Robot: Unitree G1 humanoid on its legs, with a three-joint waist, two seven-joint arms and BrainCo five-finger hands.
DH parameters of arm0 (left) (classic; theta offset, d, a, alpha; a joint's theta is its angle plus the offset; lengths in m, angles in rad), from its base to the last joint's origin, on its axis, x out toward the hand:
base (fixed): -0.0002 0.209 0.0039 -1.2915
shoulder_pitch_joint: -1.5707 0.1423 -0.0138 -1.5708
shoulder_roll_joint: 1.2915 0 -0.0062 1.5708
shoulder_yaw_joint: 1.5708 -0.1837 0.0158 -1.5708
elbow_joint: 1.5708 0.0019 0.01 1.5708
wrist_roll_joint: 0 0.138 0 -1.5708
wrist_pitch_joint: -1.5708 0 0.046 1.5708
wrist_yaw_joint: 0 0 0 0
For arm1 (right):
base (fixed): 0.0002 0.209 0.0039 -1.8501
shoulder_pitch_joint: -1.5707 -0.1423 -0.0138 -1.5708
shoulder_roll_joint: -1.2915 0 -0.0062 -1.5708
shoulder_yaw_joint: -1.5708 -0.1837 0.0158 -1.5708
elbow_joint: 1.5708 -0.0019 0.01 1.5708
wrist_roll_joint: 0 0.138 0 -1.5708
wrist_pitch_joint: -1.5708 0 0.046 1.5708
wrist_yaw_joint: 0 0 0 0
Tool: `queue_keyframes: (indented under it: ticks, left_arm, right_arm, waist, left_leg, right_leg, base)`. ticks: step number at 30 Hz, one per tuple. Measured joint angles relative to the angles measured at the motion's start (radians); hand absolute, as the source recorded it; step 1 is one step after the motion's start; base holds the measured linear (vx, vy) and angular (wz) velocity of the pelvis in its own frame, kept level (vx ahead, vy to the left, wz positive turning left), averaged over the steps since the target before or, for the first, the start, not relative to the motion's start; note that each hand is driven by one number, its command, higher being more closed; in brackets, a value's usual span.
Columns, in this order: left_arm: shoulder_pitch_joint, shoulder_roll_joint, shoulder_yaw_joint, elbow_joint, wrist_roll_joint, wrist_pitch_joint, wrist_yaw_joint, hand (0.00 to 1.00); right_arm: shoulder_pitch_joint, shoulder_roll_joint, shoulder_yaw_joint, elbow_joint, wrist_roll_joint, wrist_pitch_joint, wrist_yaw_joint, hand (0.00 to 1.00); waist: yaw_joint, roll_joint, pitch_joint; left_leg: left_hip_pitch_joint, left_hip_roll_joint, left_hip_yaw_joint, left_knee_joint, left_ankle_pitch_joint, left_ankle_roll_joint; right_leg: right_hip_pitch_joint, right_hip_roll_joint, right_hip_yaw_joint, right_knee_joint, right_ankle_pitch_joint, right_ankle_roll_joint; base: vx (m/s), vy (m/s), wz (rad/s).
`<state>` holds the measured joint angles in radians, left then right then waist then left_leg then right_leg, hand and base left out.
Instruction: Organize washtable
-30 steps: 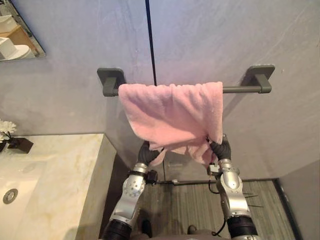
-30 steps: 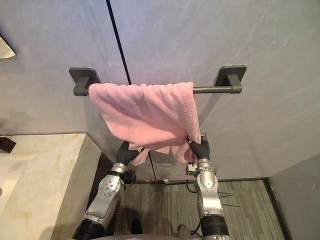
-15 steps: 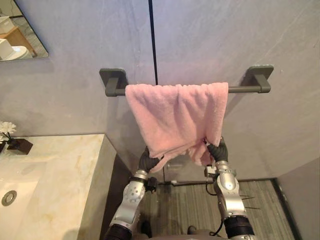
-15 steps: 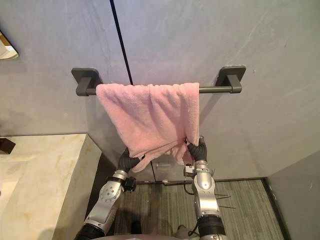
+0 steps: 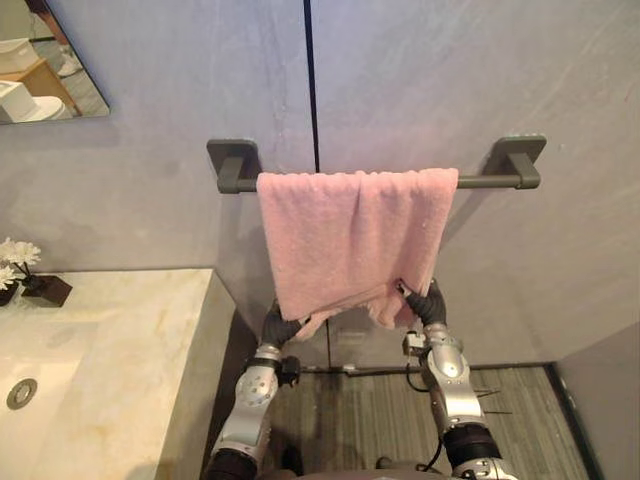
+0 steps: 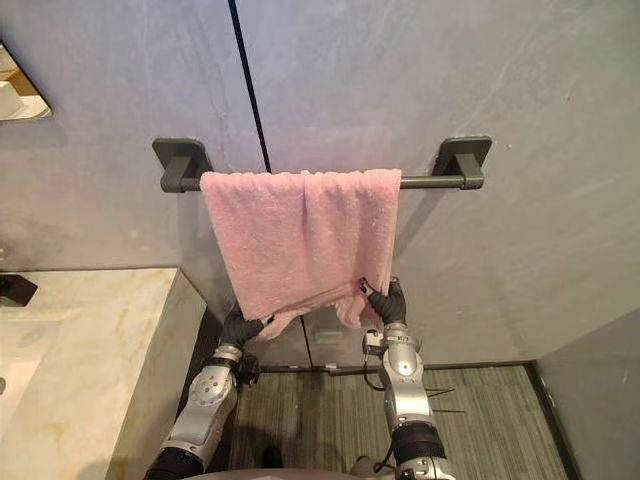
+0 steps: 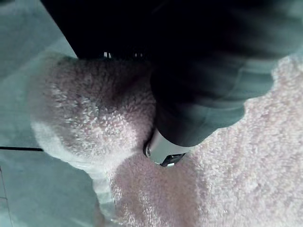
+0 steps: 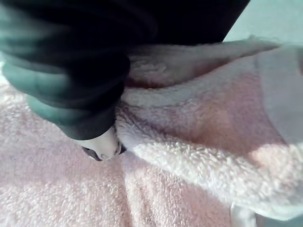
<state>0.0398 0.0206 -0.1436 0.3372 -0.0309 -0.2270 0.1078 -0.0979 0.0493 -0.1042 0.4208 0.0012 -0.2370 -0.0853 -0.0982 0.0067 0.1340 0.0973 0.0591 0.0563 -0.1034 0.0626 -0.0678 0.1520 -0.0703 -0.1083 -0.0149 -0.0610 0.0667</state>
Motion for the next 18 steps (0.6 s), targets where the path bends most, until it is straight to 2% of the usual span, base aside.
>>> queue_keyframes:
  ticks: [5,10,13,18]
  left_arm:
    - [0.010,0.000,0.021,0.000,-0.021,0.005,0.006,0.00]
    - [0.077,0.031,0.109,0.025,-0.070,0.031,0.048,0.00]
    - [0.111,0.057,0.118,0.025,-0.085,0.035,0.049,0.00]
    - [0.142,0.058,0.150,0.023,-0.102,0.035,0.048,0.00]
  right_arm:
    - [0.010,0.000,-0.042,0.006,0.030,0.010,-0.009,0.00]
    - [0.057,-0.024,-0.129,0.007,0.079,0.034,-0.052,0.00]
    - [0.105,-0.043,-0.135,0.007,0.094,0.052,-0.063,0.00]
    - [0.195,-0.043,-0.163,0.027,0.127,0.087,-0.068,0.00]
  waist:
    - [0.000,-0.006,0.004]
    - [0.003,-0.019,0.015]
    - [0.004,-0.019,0.015]
    - [0.005,-0.015,0.013]
  left_leg:
    - [0.000,-0.001,0.003,0.000,-0.001,0.001]
    - [0.032,0.000,0.026,0.004,-0.002,0.000]
    - [0.041,0.002,0.031,0.004,-0.003,-0.001]
    - [0.057,0.010,0.044,0.000,-0.003,-0.001]
  right_leg:
    - [0.003,-0.001,0.001,-0.007,0.000,0.000]
    - [0.036,-0.002,0.004,-0.010,0.000,0.000]
    - [0.037,-0.001,0.008,-0.008,0.000,0.000]
    - [0.035,0.000,0.026,0.013,0.000,-0.001]
  base:
    - [0.00,-0.001,0.01]
    - [0.00,-0.018,-0.06]
    - [-0.06,-0.013,-0.04]
    - [-0.09,-0.006,-0.09]
